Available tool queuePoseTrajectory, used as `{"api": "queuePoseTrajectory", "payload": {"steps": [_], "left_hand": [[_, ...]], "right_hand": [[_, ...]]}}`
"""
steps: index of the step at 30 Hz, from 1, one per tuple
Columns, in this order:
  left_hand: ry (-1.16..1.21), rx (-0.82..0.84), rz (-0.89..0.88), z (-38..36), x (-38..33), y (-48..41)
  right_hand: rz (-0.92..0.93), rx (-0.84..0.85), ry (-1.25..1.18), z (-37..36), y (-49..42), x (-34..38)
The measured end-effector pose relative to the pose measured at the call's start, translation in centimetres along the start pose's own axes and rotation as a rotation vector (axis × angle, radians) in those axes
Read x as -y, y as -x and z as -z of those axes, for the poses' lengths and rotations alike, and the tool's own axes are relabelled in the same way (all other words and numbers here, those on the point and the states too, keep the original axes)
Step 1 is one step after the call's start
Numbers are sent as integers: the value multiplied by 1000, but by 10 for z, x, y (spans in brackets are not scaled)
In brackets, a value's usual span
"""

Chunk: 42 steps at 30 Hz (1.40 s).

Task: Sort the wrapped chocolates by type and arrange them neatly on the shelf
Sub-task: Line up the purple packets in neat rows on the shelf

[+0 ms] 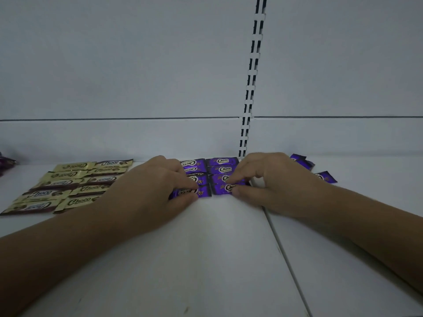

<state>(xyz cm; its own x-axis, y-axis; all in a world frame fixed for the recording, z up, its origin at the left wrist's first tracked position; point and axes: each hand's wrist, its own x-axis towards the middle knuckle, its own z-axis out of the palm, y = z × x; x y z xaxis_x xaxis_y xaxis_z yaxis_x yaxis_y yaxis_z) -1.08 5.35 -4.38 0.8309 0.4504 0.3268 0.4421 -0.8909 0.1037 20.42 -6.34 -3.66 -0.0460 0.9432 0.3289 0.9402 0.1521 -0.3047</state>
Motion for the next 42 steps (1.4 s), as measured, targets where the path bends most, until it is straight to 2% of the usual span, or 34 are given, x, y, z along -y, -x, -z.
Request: {"api": "queuePoseTrajectory", "payload": {"steps": [3,9,15,20,23,28,32,35,42], "left_hand": [[14,8,6,6,-3,-4],[-33,72,-41,18,-29,-48],[77,135,-87,-1,-72,-114],[65,204,-127,-33,-109,-148],[37,186,-146,-45,-121,-159],[138,196,-102,-38,-124,-166],[115,170,-91,-19,-107,-153],[131,145,-46,5,-81,-130],[102,174,63,34,-31,-46]], "right_hand": [[-70,56,104,24,-3,-4],[-342,123,207,74,7,-44],[-453,245,231,80,30,-68],[-454,262,240,75,42,-72],[-439,257,257,75,49,-72],[-455,194,191,74,55,-74],[-434,232,179,86,47,-67],[-370,201,56,91,33,-50],[-178,294,-75,53,6,6]]}}
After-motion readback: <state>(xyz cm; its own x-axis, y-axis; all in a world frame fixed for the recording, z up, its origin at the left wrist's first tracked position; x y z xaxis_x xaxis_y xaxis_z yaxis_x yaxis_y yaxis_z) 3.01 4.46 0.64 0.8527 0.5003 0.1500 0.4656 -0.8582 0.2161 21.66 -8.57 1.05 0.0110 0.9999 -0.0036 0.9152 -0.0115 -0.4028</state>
